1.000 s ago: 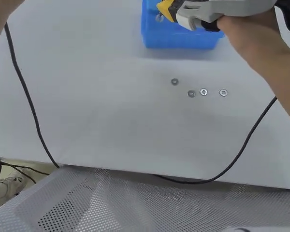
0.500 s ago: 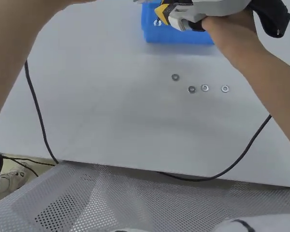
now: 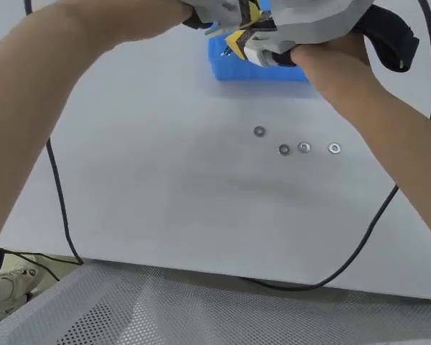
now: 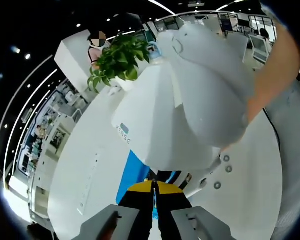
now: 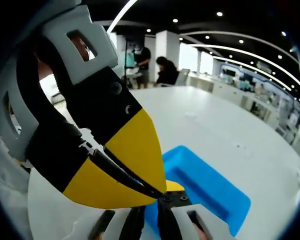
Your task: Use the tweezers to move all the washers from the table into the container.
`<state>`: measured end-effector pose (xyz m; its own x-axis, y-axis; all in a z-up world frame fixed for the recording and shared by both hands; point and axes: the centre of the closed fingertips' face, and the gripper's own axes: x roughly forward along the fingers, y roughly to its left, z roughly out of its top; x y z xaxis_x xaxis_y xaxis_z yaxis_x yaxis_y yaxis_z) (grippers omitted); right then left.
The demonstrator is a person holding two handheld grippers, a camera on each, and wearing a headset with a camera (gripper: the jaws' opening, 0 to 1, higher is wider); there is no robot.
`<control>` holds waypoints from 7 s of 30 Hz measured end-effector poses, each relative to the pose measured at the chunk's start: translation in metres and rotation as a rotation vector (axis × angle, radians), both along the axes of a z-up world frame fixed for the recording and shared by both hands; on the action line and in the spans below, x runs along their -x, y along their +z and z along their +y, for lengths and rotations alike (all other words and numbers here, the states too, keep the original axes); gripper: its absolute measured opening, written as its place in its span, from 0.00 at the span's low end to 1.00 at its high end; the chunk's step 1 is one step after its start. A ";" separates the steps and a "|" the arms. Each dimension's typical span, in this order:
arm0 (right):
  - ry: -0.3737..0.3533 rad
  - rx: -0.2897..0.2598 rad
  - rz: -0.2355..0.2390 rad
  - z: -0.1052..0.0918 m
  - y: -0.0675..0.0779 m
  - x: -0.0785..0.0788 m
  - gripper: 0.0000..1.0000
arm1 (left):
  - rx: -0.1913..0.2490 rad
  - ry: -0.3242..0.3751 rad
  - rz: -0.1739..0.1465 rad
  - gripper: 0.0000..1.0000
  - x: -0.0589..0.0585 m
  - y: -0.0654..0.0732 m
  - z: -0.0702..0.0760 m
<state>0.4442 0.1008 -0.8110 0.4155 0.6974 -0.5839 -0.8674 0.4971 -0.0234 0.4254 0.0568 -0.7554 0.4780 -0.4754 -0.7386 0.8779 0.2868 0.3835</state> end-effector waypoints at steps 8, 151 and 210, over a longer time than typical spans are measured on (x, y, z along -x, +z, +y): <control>-0.022 0.013 0.009 -0.002 0.000 0.000 0.05 | 0.020 0.010 0.006 0.00 0.000 -0.001 -0.001; 0.050 0.002 -0.160 -0.005 0.062 0.008 0.03 | 0.113 0.150 -0.079 0.00 0.006 0.052 0.006; -0.055 -0.124 -0.028 -0.049 0.065 0.086 0.06 | 0.268 0.086 0.044 0.00 0.078 0.058 -0.030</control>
